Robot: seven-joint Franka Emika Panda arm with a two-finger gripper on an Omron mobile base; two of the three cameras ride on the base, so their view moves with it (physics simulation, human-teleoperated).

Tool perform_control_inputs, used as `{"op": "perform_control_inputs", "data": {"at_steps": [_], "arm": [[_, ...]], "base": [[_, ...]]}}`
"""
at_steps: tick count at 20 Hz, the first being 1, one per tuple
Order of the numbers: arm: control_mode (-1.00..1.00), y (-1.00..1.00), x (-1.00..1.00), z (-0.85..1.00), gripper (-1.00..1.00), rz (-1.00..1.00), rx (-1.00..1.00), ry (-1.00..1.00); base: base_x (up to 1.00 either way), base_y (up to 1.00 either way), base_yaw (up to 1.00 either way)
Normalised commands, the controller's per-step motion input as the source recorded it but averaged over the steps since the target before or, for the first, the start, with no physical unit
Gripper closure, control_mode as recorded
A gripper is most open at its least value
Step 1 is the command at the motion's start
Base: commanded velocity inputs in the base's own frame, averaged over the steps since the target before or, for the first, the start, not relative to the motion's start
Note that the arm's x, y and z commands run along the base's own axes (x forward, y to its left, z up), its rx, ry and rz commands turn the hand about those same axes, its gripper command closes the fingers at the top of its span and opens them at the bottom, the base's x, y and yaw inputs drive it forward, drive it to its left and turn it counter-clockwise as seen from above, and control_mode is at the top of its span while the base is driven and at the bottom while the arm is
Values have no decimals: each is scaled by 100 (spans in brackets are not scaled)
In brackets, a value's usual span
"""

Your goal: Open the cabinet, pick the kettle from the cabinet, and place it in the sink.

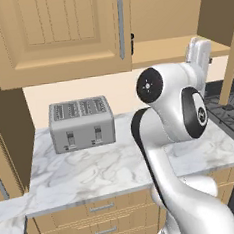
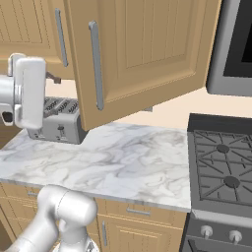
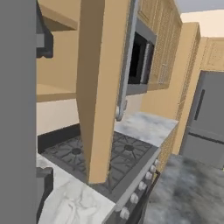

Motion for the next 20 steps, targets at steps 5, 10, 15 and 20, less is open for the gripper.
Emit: {"op": "perform_control_inputs", "data": {"at_steps": [5, 10, 15, 20], "arm": [[-100, -26, 10, -4, -100, -10, 16, -14], [-100, -24, 6, -16, -100, -4, 13, -20], [-100, -32, 6, -22, -100, -1, 7, -15], [-100, -33, 8, -18, -100, 0, 7, -14]], "base": [[0, 0, 0], [0, 0, 0], [0, 0, 0], [0, 0, 0]]}}
